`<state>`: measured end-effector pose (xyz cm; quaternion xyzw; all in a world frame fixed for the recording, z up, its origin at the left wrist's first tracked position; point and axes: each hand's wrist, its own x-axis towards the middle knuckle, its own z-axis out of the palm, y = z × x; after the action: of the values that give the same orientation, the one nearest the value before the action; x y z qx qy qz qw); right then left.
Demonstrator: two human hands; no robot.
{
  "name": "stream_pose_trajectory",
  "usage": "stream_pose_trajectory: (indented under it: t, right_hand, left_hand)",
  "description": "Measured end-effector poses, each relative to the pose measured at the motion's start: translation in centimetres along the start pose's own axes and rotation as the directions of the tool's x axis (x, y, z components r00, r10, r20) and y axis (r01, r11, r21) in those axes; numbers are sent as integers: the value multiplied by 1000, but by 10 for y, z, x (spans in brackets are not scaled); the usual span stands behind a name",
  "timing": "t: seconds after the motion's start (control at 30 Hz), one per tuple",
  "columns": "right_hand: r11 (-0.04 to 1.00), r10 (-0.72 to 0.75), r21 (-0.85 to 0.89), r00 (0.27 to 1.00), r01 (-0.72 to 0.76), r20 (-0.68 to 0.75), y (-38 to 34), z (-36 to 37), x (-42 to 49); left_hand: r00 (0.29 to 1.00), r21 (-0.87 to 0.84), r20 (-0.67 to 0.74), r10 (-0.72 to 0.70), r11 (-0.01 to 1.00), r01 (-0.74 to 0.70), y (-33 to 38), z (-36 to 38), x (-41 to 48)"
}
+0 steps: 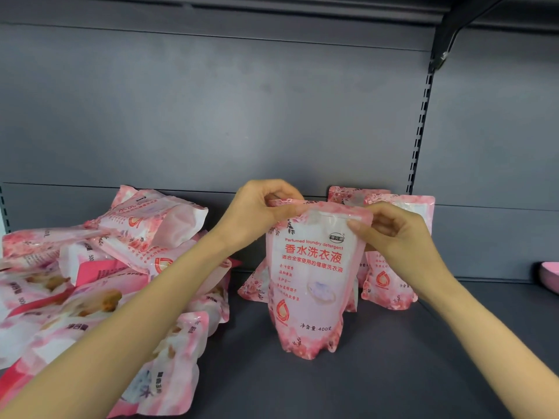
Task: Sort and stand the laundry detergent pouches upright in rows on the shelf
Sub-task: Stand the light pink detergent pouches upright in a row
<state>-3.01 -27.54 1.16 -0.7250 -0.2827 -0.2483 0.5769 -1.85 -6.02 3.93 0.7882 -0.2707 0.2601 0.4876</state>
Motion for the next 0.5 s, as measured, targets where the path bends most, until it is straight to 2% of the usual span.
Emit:
stream_pose_trajectory:
  t: [0.33,0.5]
  right_hand:
    - [980,117,170,992,-107,-50,8,2,9]
    - [956,195,233,979,-178,-52,12,-1,13]
  left_hand:
    - [993,-178,-10,-118,977,115,-14,-9,-13]
    - [972,-276,94,-216,932,234,-22,-3,-27]
